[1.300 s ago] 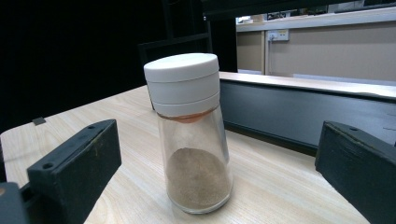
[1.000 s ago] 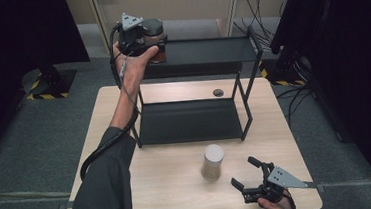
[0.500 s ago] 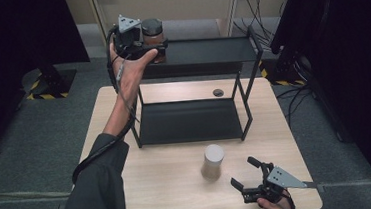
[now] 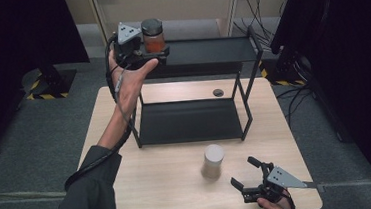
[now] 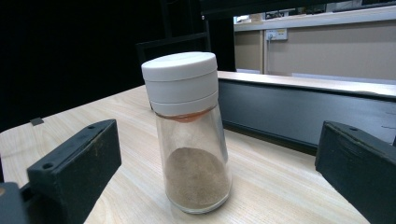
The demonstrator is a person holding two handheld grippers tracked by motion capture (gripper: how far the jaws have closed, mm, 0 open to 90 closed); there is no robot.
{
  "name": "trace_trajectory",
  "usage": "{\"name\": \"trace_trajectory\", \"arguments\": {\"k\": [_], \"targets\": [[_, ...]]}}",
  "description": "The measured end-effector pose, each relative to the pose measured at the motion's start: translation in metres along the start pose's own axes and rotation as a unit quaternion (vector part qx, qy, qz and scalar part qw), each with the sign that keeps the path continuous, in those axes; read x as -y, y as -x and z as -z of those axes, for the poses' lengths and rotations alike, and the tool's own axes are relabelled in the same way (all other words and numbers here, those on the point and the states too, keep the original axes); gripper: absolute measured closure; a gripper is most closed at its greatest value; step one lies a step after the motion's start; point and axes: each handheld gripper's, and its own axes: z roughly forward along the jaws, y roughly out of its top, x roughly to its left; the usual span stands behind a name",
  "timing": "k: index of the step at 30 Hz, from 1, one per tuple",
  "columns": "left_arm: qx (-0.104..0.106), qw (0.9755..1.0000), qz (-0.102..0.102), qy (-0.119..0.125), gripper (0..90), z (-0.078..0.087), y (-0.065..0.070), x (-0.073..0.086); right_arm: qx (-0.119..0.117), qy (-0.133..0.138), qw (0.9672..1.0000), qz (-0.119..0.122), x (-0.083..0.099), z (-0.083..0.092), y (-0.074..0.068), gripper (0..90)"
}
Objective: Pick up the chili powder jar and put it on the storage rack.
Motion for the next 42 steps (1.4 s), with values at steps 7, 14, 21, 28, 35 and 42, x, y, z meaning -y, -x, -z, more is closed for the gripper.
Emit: {"name": "trace_trajectory", "arguments": {"k": [7, 14, 21, 28, 35, 42], "targets": [[0.013, 0.9999, -0.004, 0.004, 2.0, 0.01, -0.003, 0.011, 0.0, 0.0, 1.0, 0.001, 0.0, 0.0, 0.0, 0.6], [0.028, 0.9993, -0.02, 0.012, 2.2, 0.022, 0.001, 0.019, 0.001, 0.0, 1.0, -0.002, 0.0, 0.0, 0.0, 0.6], [0.05, 0.998, -0.026, 0.027, 2.3, 0.036, 0.005, 0.032, 0.0, -0.001, 1.0, 0.0, 0.0, 0.0, 0.0, 0.6], [0.078, 0.9959, -0.03, 0.035, 2.6, 0.047, 0.011, 0.049, 0.0, -0.001, 1.0, 0.001, 0.0, -0.001, -0.001, 0.6], [0.097, 0.9939, -0.032, 0.041, 3.0, 0.058, 0.017, 0.067, -0.001, -0.001, 1.0, 0.002, 0.0, -0.001, -0.001, 0.6], [0.116, 0.9917, -0.026, 0.047, 3.0, 0.071, 0.021, 0.087, 0.0, -0.001, 1.0, 0.002, 0.0, -0.001, -0.001, 0.6]]}}
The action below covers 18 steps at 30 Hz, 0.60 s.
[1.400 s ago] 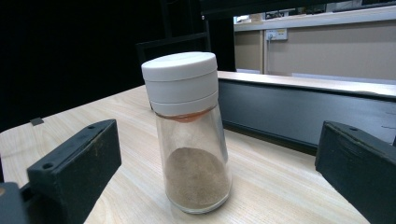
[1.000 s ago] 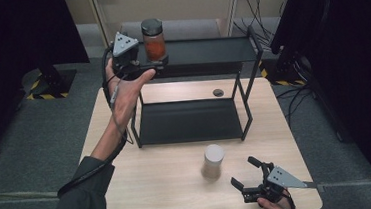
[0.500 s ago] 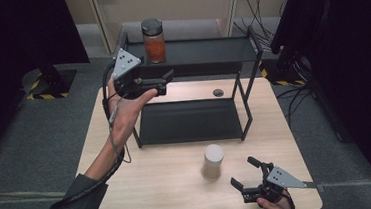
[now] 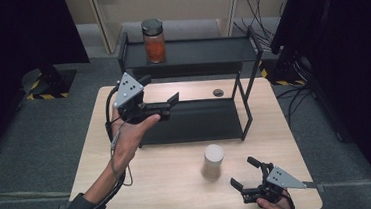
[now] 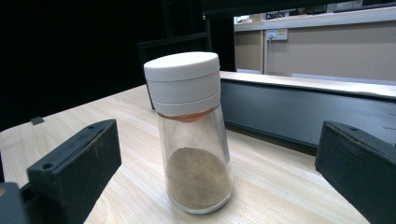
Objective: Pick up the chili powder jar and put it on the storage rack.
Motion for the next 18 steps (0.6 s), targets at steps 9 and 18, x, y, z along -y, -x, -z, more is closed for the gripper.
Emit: {"name": "trace_trajectory", "arguments": {"k": [9, 18], "targets": [[0.014, 0.9999, 0.009, -0.003, 3.0, 0.008, 0.008, 0.028, -0.001, 0.0, 1.0, 0.001, 0.0, -0.001, -0.001, 0.6], [0.029, 0.9995, 0.014, -0.004, 3.0, 0.015, 0.014, 0.049, 0.0, 0.0, 1.0, 0.0, 0.0, -0.001, -0.001, 0.6]]}}
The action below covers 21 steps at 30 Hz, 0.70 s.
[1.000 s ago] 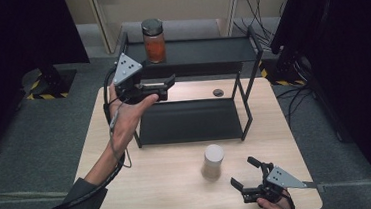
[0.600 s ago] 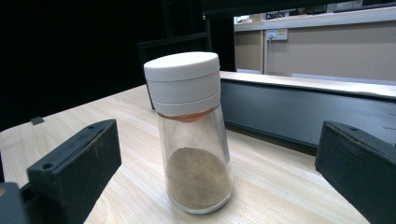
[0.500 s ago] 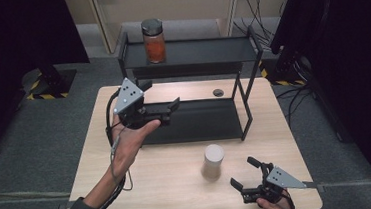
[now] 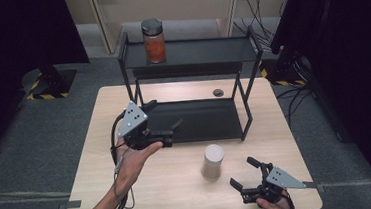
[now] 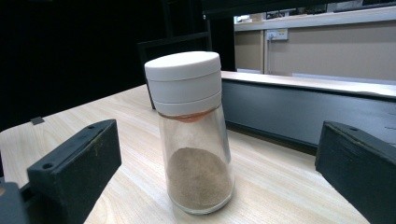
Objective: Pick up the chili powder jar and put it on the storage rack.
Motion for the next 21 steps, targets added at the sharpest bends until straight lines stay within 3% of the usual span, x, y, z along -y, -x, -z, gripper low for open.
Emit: {"name": "trace_trajectory", "arguments": {"k": [11, 15, 21], "targets": [[0.013, 0.9999, 0.004, 0.007, 3.0, 0.011, 0.009, 0.023, 0.001, 0.001, 1.0, 0.0, 0.0, 0.0, 0.0, 0.6], [0.017, 0.9998, -0.007, 0.001, 3.0, 0.015, 0.012, 0.03, 0.001, 0.002, 1.0, 0.0, 0.0, 0.0, 0.0, 0.6], [0.031, 0.9995, 0.001, 0.003, 3.0, 0.022, 0.02, 0.047, 0.001, 0.001, 1.0, 0.0, 0.0, 0.0, -0.001, 0.6]]}}
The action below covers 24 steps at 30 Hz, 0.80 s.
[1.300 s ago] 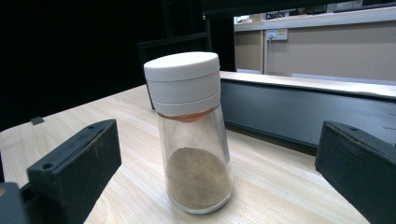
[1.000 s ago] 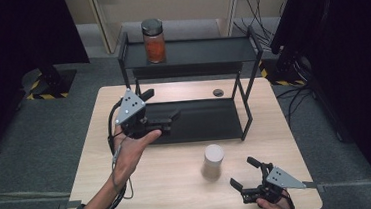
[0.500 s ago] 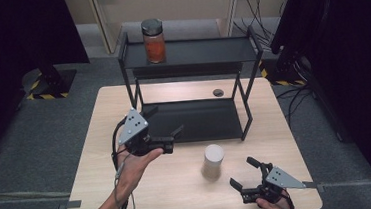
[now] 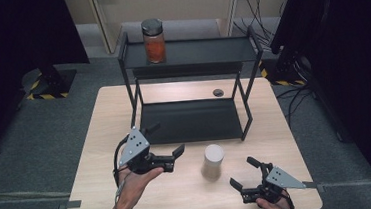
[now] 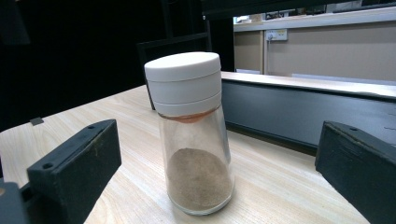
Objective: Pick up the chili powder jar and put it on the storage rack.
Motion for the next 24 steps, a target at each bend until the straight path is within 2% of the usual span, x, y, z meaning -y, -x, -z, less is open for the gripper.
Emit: {"name": "trace_trajectory", "arguments": {"k": [6, 11, 17, 24], "targets": [[0.015, 0.9999, -0.001, -0.002, 3.0, 0.006, 0.008, 0.017, 0.0, 0.0, 1.0, 0.0, 0.0, 0.0, 0.0, 0.6], [0.018, 0.9996, -0.02, -0.012, 3.1, 0.011, 0.009, 0.031, 0.0, 0.0, 1.0, 0.001, 0.0, 0.0, 0.0, 0.6], [0.019, 0.9997, -0.004, -0.012, 3.0, 0.019, 0.005, 0.051, 0.001, 0.001, 1.0, 0.001, 0.0, 0.0, -0.001, 0.6], [0.031, 0.9994, -0.011, -0.012, 3.0, 0.023, 0.009, 0.068, 0.001, 0.0, 1.0, 0.001, 0.0, 0.0, -0.001, 0.6]]}}
